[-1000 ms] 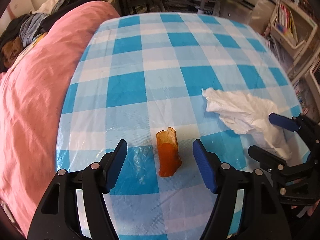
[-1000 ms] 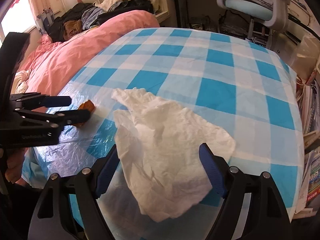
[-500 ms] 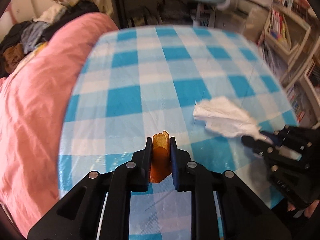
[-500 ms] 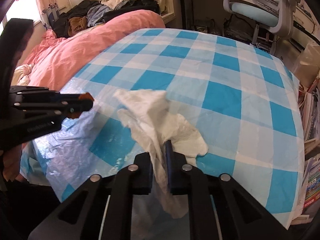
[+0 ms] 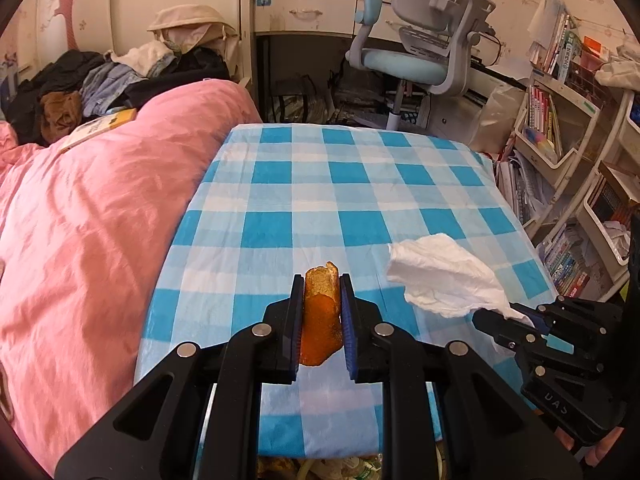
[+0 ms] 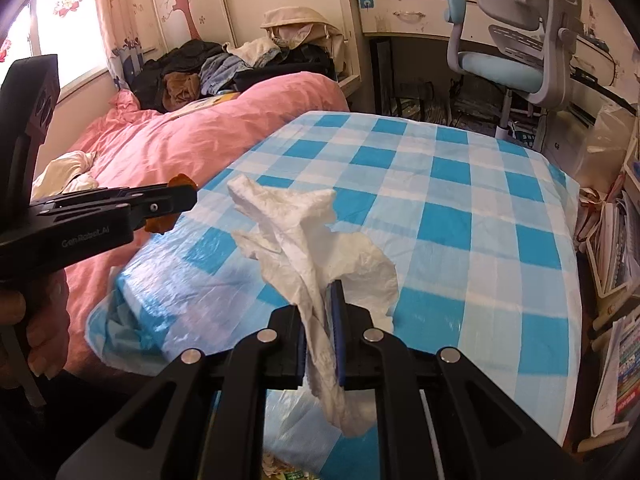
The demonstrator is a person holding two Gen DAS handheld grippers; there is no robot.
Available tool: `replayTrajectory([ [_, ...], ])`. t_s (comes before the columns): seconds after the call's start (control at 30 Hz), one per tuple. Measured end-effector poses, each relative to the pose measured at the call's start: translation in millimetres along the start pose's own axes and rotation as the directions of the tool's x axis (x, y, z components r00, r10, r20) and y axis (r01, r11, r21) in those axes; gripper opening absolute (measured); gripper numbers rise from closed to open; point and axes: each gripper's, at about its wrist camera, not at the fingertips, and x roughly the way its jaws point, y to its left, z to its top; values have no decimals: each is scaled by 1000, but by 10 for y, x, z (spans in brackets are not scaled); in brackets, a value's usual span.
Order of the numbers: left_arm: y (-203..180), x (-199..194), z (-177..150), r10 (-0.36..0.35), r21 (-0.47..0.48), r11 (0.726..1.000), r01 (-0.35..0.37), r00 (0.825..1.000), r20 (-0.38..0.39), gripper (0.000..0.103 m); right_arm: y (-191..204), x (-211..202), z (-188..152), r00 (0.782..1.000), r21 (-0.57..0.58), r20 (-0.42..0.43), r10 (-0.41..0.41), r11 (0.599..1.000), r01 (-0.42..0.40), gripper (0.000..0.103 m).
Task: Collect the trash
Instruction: 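Lift the peel with the left tool while the right tool lifts the tissue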
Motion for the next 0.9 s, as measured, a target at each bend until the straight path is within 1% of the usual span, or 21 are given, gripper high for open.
replayTrajectory([
  [0.1, -15, -76, -74, 8, -4, 1000, -8, 1000, 10, 16, 24, -53, -92, 1000, -4, 7, -9, 1000, 9, 12],
  [0.3, -41, -111, -127, 18, -2, 1000, -18, 1000, 21, 17, 21, -70, -152, 1000, 6, 14, -13, 1000, 13, 12],
  [0.57, -4, -56, -81, 25, -15, 1000, -24, 999, 28, 17, 26, -84, -164, 999, 1, 46, -14, 1000, 14, 12],
  [0.9, -60, 3, -10, 35, 9, 999, -35, 999, 39, 17, 31, -30, -131, 999, -8, 50, -15, 1000, 15, 12],
])
